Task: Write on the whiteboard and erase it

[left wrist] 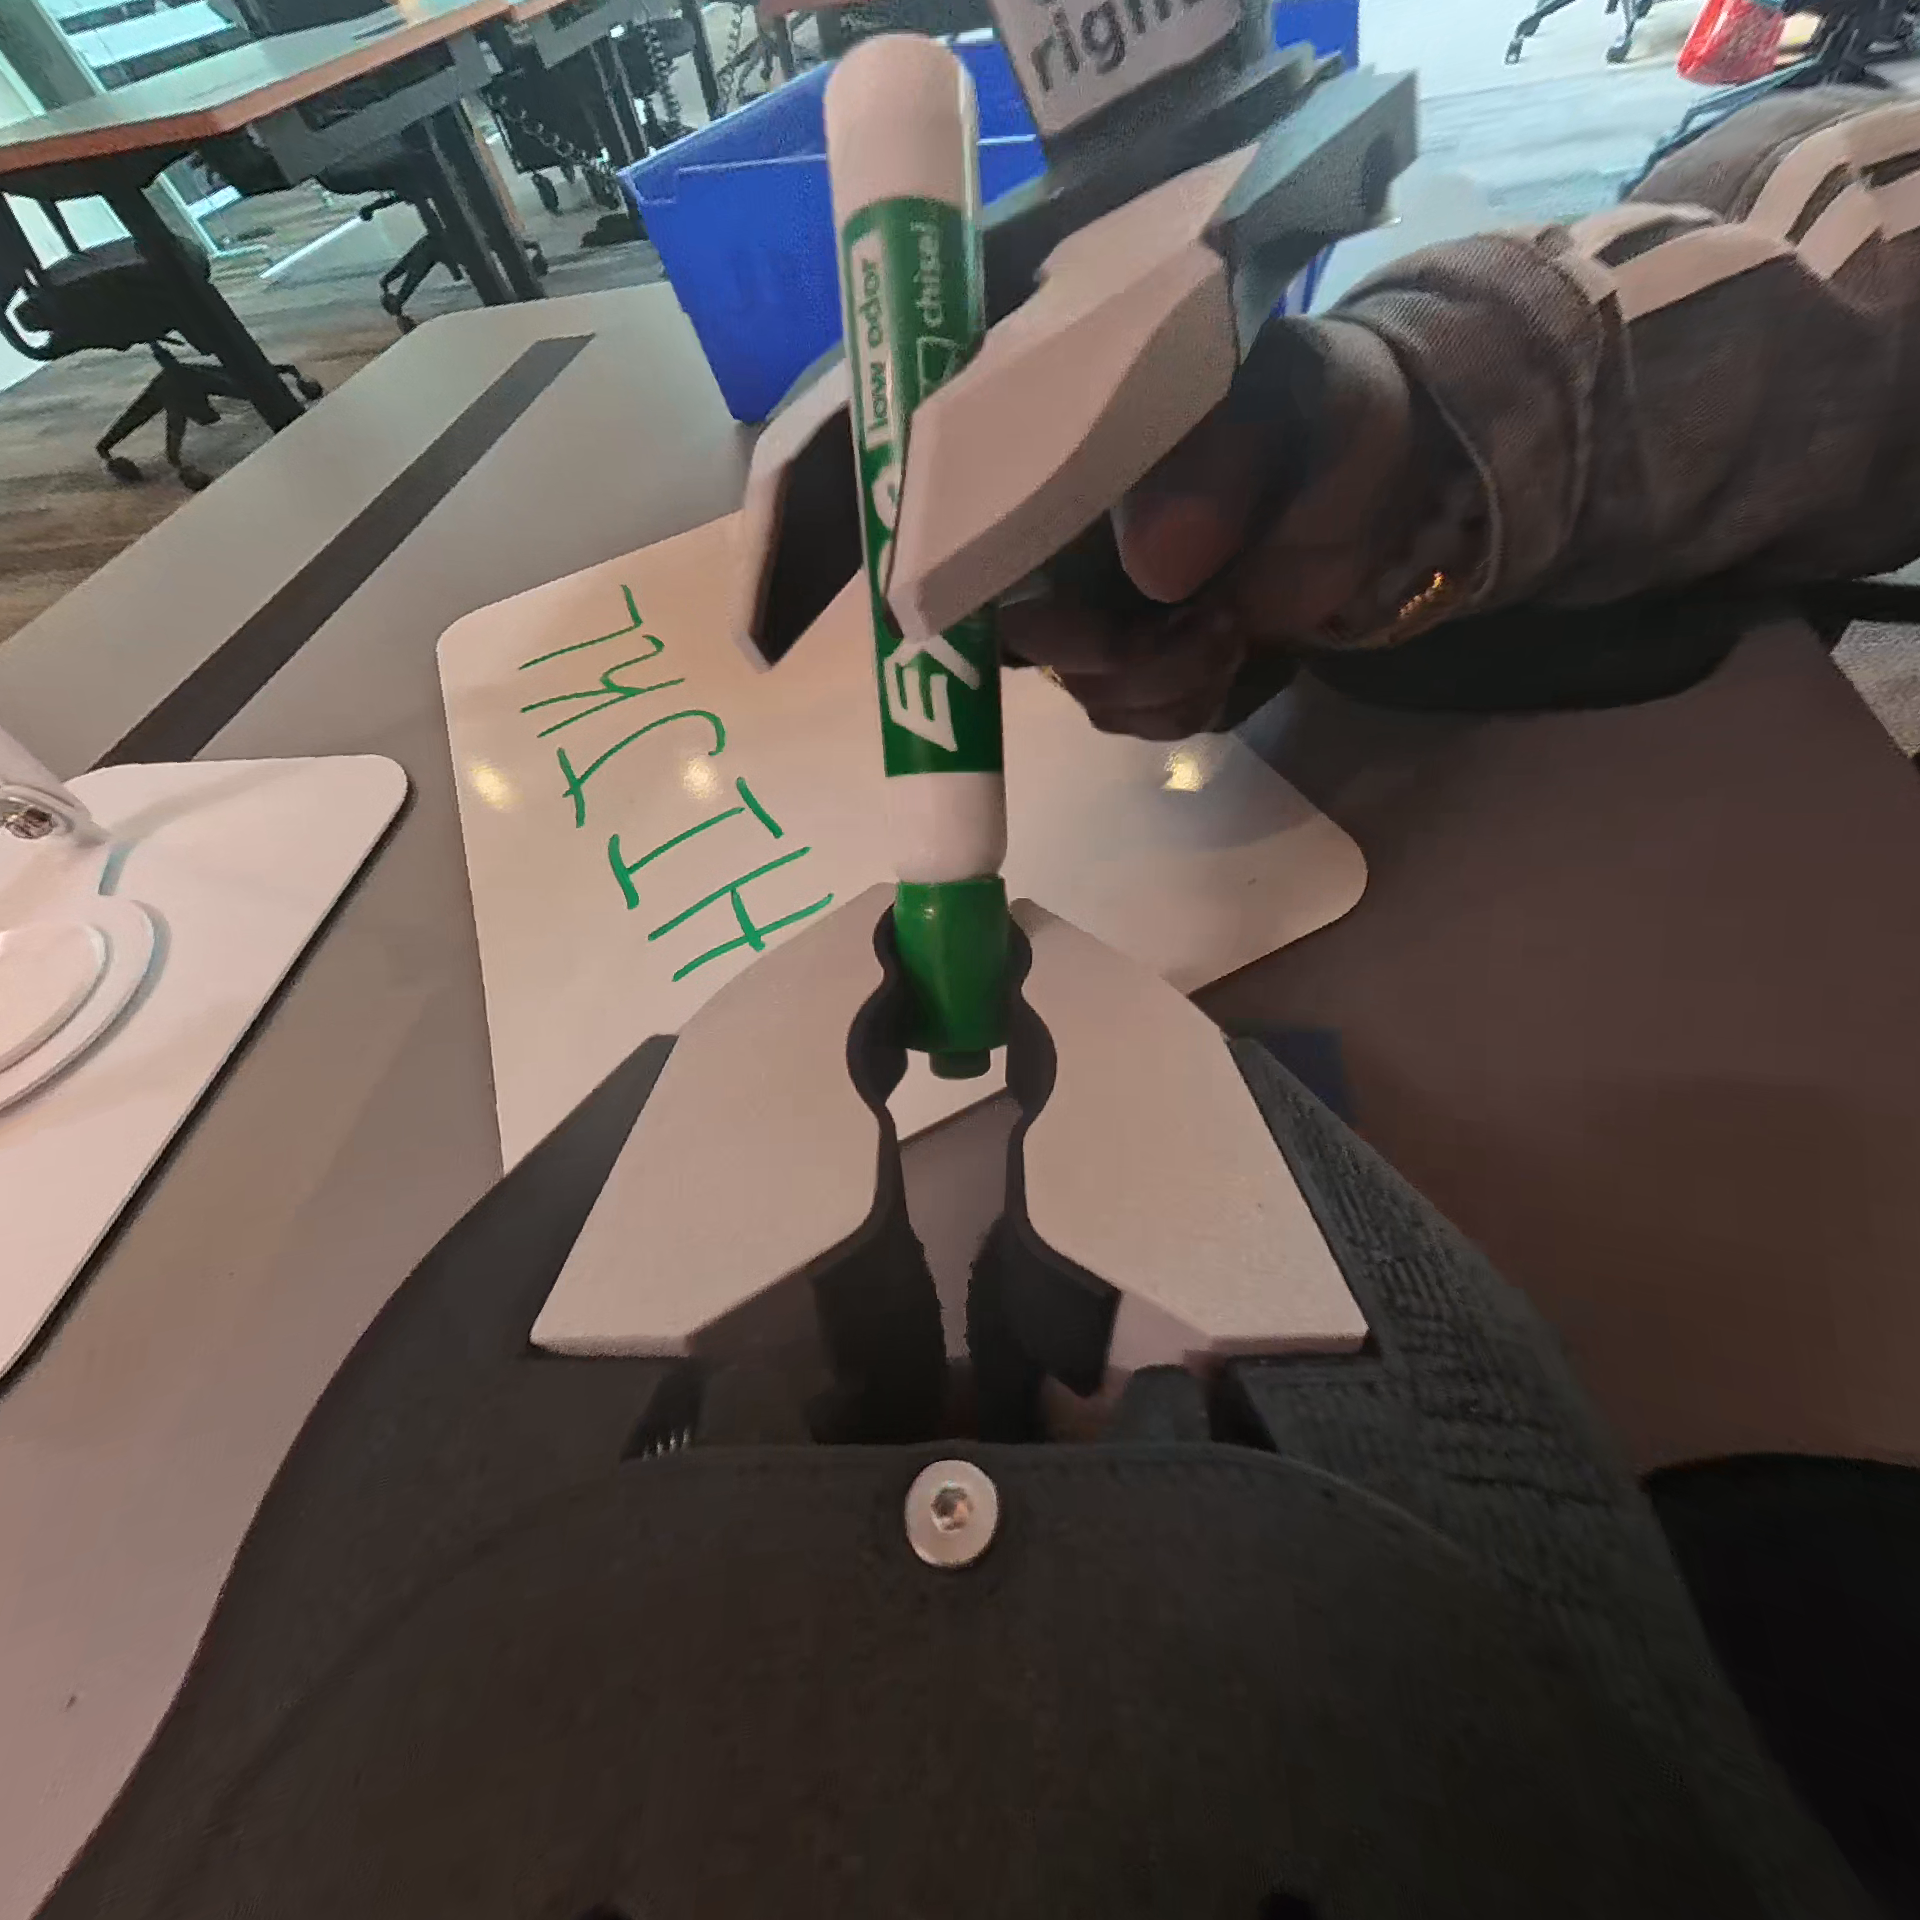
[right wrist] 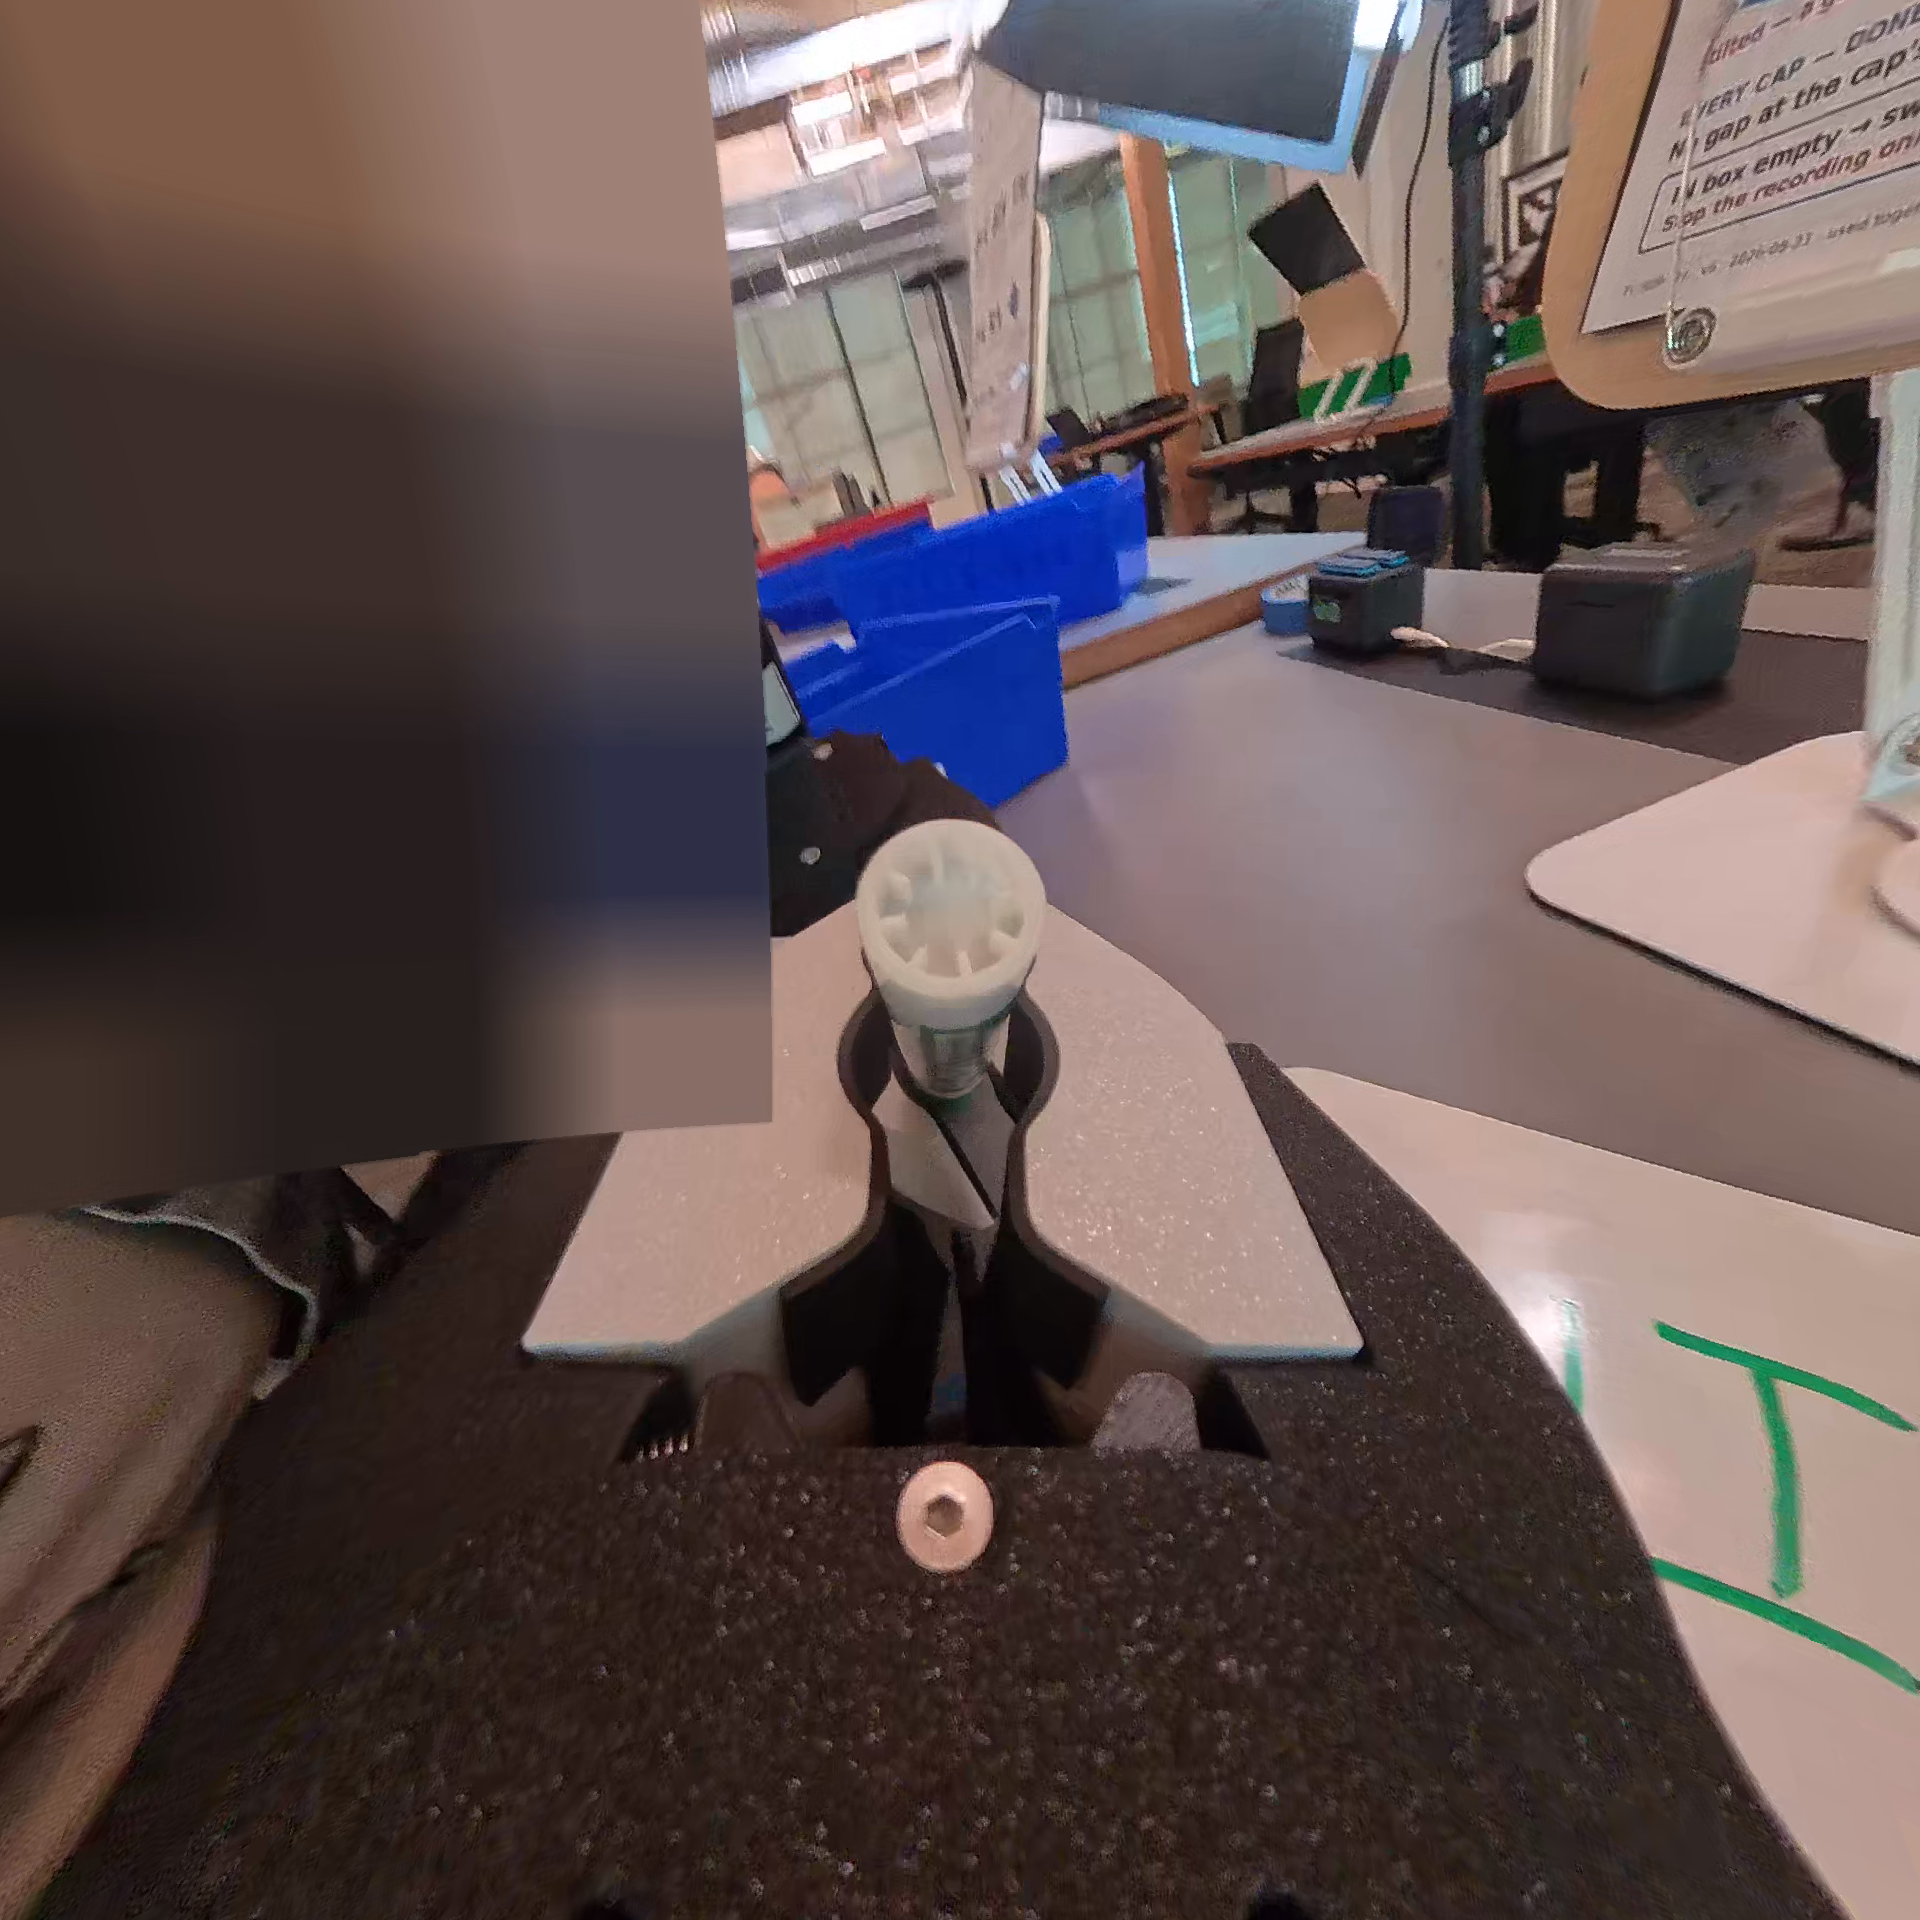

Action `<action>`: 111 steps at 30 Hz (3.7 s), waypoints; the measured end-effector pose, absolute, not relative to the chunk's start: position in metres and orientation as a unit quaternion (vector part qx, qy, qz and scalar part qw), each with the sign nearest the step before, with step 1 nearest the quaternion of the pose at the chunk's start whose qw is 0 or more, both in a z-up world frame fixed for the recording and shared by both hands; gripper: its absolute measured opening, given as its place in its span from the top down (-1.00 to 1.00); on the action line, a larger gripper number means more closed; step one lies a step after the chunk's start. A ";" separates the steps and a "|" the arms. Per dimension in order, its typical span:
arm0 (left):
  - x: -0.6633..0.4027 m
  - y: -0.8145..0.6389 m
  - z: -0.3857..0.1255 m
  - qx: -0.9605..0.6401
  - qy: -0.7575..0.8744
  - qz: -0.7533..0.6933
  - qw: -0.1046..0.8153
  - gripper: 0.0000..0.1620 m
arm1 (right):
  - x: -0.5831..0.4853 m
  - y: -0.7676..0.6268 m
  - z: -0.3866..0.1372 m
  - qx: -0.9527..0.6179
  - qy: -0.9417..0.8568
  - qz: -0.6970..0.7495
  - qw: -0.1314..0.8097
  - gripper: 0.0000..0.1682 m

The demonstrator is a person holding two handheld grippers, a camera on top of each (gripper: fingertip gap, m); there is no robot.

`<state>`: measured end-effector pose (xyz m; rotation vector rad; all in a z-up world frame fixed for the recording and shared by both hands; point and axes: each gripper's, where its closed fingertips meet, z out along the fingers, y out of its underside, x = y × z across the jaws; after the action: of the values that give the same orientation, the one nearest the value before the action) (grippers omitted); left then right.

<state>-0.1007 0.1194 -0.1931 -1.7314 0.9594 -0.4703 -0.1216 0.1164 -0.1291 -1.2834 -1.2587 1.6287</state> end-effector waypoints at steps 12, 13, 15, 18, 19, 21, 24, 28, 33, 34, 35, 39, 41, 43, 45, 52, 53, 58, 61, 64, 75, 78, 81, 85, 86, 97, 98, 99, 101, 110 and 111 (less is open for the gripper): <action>-0.099 0.123 -0.197 -0.718 0.426 -0.159 0.527 0.83 | -0.119 0.111 -0.132 -0.466 -0.548 0.586 0.374 0.78; -0.097 0.122 -0.194 -0.712 0.427 -0.164 0.533 0.83 | -0.117 0.109 -0.128 -0.455 -0.555 0.592 0.367 0.75; -0.099 0.121 -0.197 -0.716 0.424 -0.167 0.528 0.82 | -0.109 0.113 -0.117 -0.448 -0.551 0.599 0.371 0.48; -0.103 0.121 -0.200 -0.718 0.431 -0.159 0.523 0.82 | -0.091 0.130 -0.104 -0.442 -0.538 0.580 0.422 0.48; -0.101 0.120 -0.200 -0.718 0.432 -0.161 0.522 0.82 | -0.086 0.134 -0.104 -0.442 -0.541 0.568 0.435 0.49; -0.099 0.119 -0.204 -0.718 0.442 -0.152 0.516 0.82 | -0.079 0.135 -0.108 -0.444 -0.558 0.552 0.433 0.50; -0.099 0.118 -0.209 -0.719 0.458 -0.138 0.504 0.82 | -0.075 0.125 -0.113 -0.435 -0.582 0.548 0.414 0.57; -0.097 0.117 -0.210 -0.713 0.467 -0.132 0.507 0.82 | -0.070 0.120 -0.117 -0.434 -0.610 0.515 0.418 0.76; -0.095 0.120 -0.194 -0.701 0.429 -0.167 0.545 0.69 | -0.047 0.123 -0.100 -0.453 -0.577 0.479 0.482 0.76; -0.097 0.121 -0.195 -0.704 0.422 -0.170 0.545 0.65 | -0.034 0.131 -0.089 -0.461 -0.552 0.463 0.518 0.76; -0.100 0.123 -0.197 -0.712 0.414 -0.168 0.542 0.62 | -0.017 0.143 -0.077 -0.471 -0.524 0.443 0.555 0.76; -0.108 0.132 -0.205 -0.738 0.393 -0.146 0.529 0.56 | 0.086 0.203 -0.027 -0.532 -0.382 0.293 0.696 0.76; -0.110 0.133 -0.206 -0.740 0.392 -0.135 0.529 0.56 | 0.143 0.227 -0.016 -0.569 -0.325 0.193 0.730 0.76; -0.111 0.134 -0.206 -0.740 0.390 -0.131 0.532 0.56 | 0.185 0.238 -0.016 -0.595 -0.289 0.128 0.739 0.76; -0.113 0.136 -0.206 -0.743 0.384 -0.127 0.534 0.56 | 0.210 0.239 -0.021 -0.610 -0.260 0.108 0.741 0.76; -0.125 0.145 -0.194 -0.744 0.321 -0.143 0.569 0.57 | 0.239 0.272 -0.082 -0.699 -0.221 0.098 0.673 0.76; -0.128 0.147 -0.192 -0.742 0.311 -0.142 0.576 0.57 | 0.237 0.280 -0.090 -0.706 -0.223 0.096 0.665 0.76; -0.143 0.154 -0.178 -0.724 0.268 -0.134 0.621 0.58 | 0.224 0.316 -0.110 -0.721 -0.237 0.093 0.645 0.76; -0.147 0.155 -0.175 -0.721 0.259 -0.134 0.628 0.58 | 0.224 0.327 -0.131 -0.750 -0.235 0.101 0.610 0.76; -0.147 0.158 -0.176 -0.721 0.263 -0.117 0.631 0.58 | 0.230 0.322 -0.145 -0.775 -0.222 0.105 0.583 0.75; -0.140 0.162 -0.185 -0.737 0.286 -0.127 0.599 0.59 | 0.237 0.279 -0.204 -0.861 -0.248 0.107 0.432 0.57; -0.140 0.162 -0.195 -0.764 0.289 -0.154 0.556 0.57 | 0.241 0.278 -0.163 -0.816 -0.214 0.156 0.514 0.29; -0.150 0.164 -0.203 -0.786 0.273 -0.145 0.535 0.55 | 0.228 0.256 -0.100 -0.718 -0.236 0.221 0.616 0.27; -0.166 0.161 -0.213 -0.822 0.222 -0.158 0.499 0.59 | 0.149 0.195 -0.060 -0.631 -0.378 0.347 0.582 0.29; -0.168 0.160 -0.212 -0.825 0.210 -0.165 0.498 0.62 | 0.122 0.178 -0.063 -0.619 -0.426 0.374 0.544 0.27; -0.203 0.154 -0.139 -0.748 0.146 -0.142 0.632 0.55 | -0.100 0.037 -0.188 -0.449 -0.793 0.358 0.205 0.19; -0.207 0.149 -0.119 -0.714 0.133 -0.155 0.669 0.55 | -0.108 0.038 -0.186 -0.438 -0.799 0.348 0.219 0.17; -0.211 0.142 -0.101 -0.684 0.126 -0.169 0.698 0.55 | -0.116 0.039 -0.179 -0.430 -0.798 0.349 0.238 0.16; -0.214 0.133 -0.084 -0.660 0.124 -0.187 0.717 0.55 | -0.124 0.047 -0.162 -0.430 -0.778 0.365 0.276 0.13; -0.151 0.124 -0.124 -0.718 0.254 -0.262 0.593 -0.11 | -0.016 0.107 -0.128 -0.539 -0.674 0.363 0.352 0.04; -0.142 0.120 -0.128 -0.716 0.278 -0.257 0.586 -0.10 | 0.012 0.118 -0.126 -0.561 -0.662 0.340 0.361 0.05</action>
<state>-0.1422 0.1202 -0.1277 -1.6693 0.6484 -0.5989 0.0121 0.1177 -0.1256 -1.4464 -1.7061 0.8756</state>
